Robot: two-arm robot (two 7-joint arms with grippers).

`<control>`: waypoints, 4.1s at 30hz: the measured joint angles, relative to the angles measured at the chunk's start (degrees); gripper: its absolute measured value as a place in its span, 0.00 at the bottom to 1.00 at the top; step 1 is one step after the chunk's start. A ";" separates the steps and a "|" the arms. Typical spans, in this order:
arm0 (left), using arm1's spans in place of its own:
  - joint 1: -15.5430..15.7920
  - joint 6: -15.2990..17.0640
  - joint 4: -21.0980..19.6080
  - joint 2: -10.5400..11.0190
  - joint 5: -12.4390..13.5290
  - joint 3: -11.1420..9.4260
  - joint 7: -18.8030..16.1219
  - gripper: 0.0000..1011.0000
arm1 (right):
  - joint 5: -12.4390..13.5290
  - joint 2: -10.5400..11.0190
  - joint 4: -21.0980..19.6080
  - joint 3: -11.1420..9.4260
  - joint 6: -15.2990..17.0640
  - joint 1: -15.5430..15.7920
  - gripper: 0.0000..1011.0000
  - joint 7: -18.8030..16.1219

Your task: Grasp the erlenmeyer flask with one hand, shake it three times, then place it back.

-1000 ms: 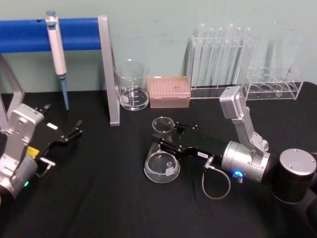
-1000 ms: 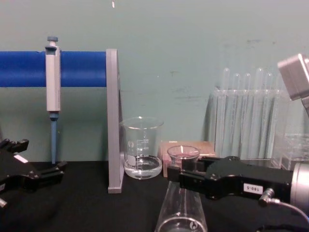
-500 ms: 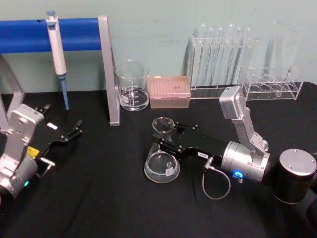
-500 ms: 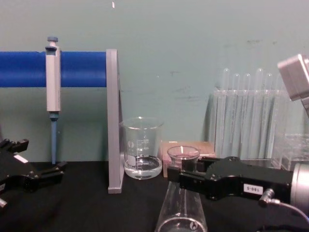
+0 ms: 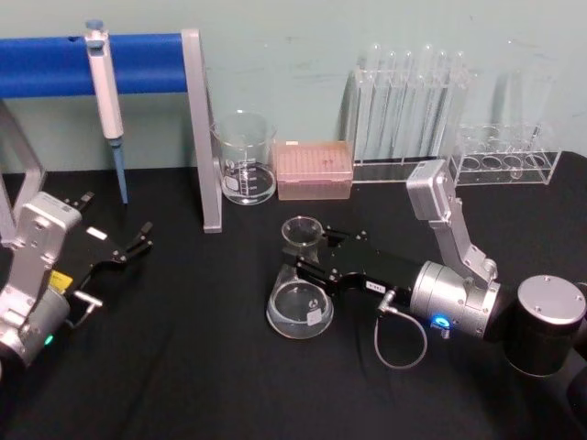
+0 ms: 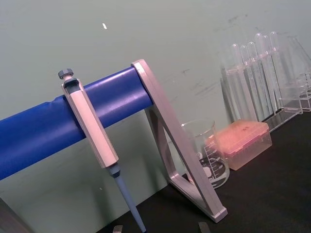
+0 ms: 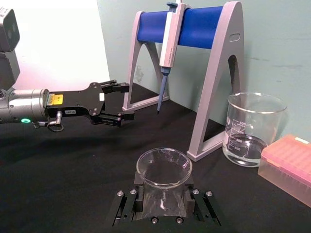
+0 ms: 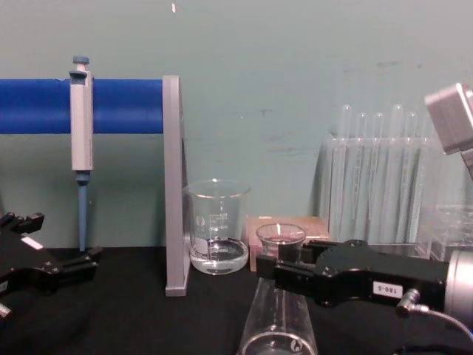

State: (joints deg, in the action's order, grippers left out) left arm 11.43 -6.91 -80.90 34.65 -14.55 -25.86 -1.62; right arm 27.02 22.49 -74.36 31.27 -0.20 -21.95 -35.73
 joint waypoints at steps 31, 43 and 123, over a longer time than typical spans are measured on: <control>0.00 0.00 -0.01 0.00 0.00 0.00 0.00 0.99 | -0.12 0.00 0.03 0.00 0.11 0.01 0.99 0.01; 0.00 0.00 -0.01 0.00 0.00 0.00 0.00 0.99 | -0.04 0.00 0.00 0.00 0.04 0.00 0.99 0.00; 0.00 0.00 0.00 0.00 0.00 0.00 0.00 0.99 | -10.99 -3.50 0.47 -9.85 2.53 6.08 0.99 29.22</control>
State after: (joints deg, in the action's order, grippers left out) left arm 11.43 -6.91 -80.90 34.64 -14.55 -25.86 -1.62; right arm 16.03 18.99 -73.89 21.42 2.33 -15.87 -6.51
